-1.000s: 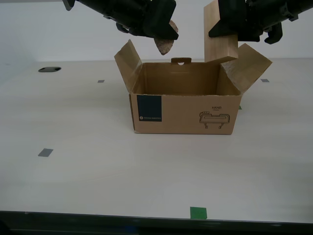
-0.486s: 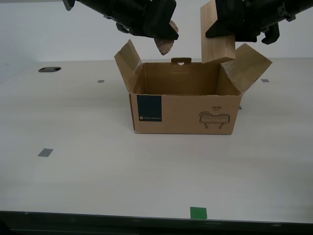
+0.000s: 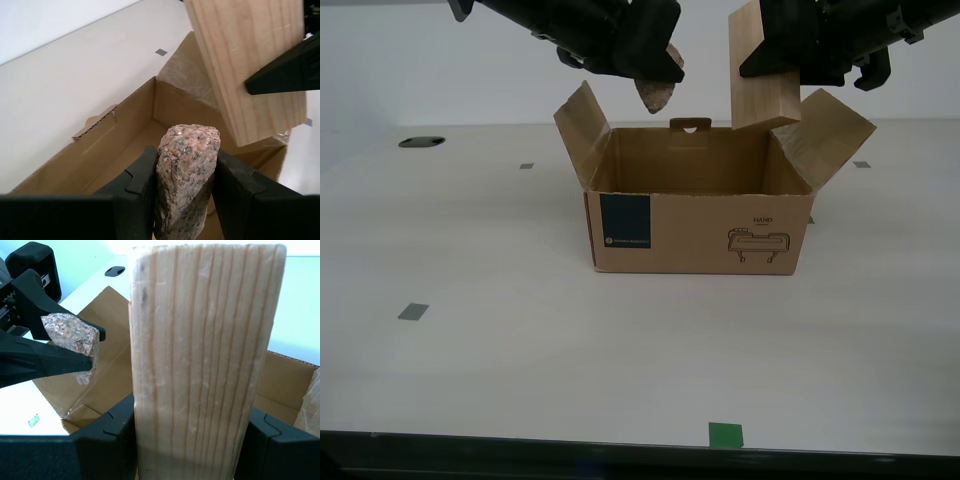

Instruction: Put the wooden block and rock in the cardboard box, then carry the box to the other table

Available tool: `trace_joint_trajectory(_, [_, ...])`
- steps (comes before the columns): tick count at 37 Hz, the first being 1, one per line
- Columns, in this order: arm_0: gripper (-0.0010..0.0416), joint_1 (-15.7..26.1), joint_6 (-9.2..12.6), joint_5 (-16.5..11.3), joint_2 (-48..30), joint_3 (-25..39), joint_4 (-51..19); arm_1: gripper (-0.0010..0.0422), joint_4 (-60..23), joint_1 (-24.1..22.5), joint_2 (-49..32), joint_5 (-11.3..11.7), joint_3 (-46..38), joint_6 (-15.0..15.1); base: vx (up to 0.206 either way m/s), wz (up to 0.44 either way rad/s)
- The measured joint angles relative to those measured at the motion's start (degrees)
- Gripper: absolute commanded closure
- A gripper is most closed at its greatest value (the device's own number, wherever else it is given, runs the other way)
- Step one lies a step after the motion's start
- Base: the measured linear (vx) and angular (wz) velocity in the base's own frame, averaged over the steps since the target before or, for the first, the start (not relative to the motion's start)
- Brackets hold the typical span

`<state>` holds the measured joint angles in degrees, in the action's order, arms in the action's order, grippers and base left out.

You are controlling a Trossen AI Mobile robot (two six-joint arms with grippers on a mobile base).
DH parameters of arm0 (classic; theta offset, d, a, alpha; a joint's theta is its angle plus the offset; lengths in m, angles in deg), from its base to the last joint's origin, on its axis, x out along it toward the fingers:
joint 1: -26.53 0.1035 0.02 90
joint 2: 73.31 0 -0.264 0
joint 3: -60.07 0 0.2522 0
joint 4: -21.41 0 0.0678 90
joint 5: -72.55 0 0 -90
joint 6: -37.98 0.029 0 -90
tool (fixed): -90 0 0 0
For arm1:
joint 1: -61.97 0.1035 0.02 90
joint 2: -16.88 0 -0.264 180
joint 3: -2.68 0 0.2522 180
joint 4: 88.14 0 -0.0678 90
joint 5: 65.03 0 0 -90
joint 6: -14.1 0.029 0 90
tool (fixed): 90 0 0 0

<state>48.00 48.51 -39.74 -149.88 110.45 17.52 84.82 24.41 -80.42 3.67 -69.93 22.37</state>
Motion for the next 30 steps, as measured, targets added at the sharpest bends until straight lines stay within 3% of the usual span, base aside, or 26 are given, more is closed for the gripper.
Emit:
trace_joint_trajectory(7, [0.0323, 0.1, 0.0, 0.0, 0.0, 0.0, 0.0, 0.0245, 0.1, 0.0, 0.0, 1.9, 0.0, 0.0, 0.000, 0.000])
trace_joint_trajectory(16, [0.0314, 0.2, 0.0, 0.0, 0.0, 0.0, 0.0, 0.0182, 0.2, 0.0, 0.0, 2.0, 0.0, 0.0, 0.000, 0.000])
trace_joint_trajectory(22, [0.0263, 0.3, 0.0, 0.0, 0.0, 0.0, 0.0, 0.0158, 0.2, 0.0, 0.0, 2.0, 0.0, 0.0, 0.000, 0.000])
trace_joint_trajectory(30, [0.0156, 0.3, 0.0, 0.0, 0.0, 0.0, 0.0, 0.0149, 0.2, 0.0, 0.0, 2.0, 0.0, 0.0, 0.000, 0.000])
